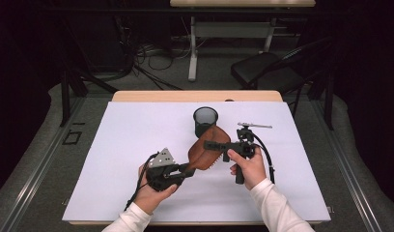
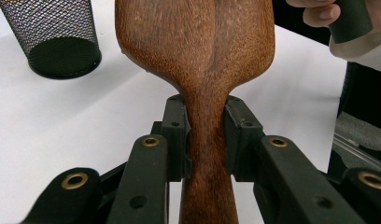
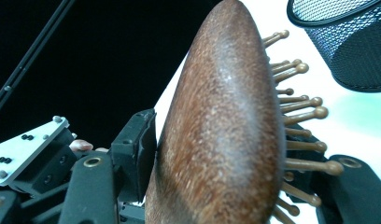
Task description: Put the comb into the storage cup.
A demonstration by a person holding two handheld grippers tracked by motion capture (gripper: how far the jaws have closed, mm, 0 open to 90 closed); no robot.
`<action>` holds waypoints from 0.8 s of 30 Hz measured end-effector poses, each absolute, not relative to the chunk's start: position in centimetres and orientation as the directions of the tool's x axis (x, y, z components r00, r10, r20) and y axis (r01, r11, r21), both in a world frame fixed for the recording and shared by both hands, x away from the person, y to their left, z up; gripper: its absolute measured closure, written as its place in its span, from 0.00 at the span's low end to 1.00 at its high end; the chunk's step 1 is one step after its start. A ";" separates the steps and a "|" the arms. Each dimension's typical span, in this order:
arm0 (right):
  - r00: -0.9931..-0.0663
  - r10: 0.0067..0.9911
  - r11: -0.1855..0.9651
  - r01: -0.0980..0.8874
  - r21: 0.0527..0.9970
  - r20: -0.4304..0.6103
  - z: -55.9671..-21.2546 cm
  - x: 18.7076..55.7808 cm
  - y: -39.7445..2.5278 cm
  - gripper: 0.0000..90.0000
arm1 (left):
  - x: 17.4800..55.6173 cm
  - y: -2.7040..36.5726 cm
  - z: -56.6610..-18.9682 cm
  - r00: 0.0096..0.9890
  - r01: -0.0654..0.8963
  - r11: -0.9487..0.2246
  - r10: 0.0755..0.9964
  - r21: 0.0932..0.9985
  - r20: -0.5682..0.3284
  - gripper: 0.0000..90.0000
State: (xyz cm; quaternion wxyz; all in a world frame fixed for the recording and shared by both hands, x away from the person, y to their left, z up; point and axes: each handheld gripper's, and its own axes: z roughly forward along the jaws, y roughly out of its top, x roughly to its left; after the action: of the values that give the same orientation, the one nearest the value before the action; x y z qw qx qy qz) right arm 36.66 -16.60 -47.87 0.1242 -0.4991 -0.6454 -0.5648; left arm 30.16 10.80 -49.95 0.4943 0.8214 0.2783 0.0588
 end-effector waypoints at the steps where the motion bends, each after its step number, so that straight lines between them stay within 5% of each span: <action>1: -0.465 0.498 -0.147 0.787 0.600 0.732 -47.9 36.6 -16.7 0.43 | 30.2 10.8 -50.0 0.838 0.400 -0.355 0.515 0.845 -0.180 0.81; 24: -0.404 0.430 -0.201 0.829 0.522 0.808 -48.3 36.9 -17.0 0.51 | 30.4 10.9 -50.3 0.843 0.400 -0.363 0.507 0.842 -0.181 0.81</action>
State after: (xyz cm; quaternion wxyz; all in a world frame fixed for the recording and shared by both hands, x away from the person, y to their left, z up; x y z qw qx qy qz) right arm 36.88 -17.04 -48.29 0.1733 -0.5177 -0.6080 -0.5764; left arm 30.41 10.89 -50.29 0.4929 0.8236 0.2752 0.0546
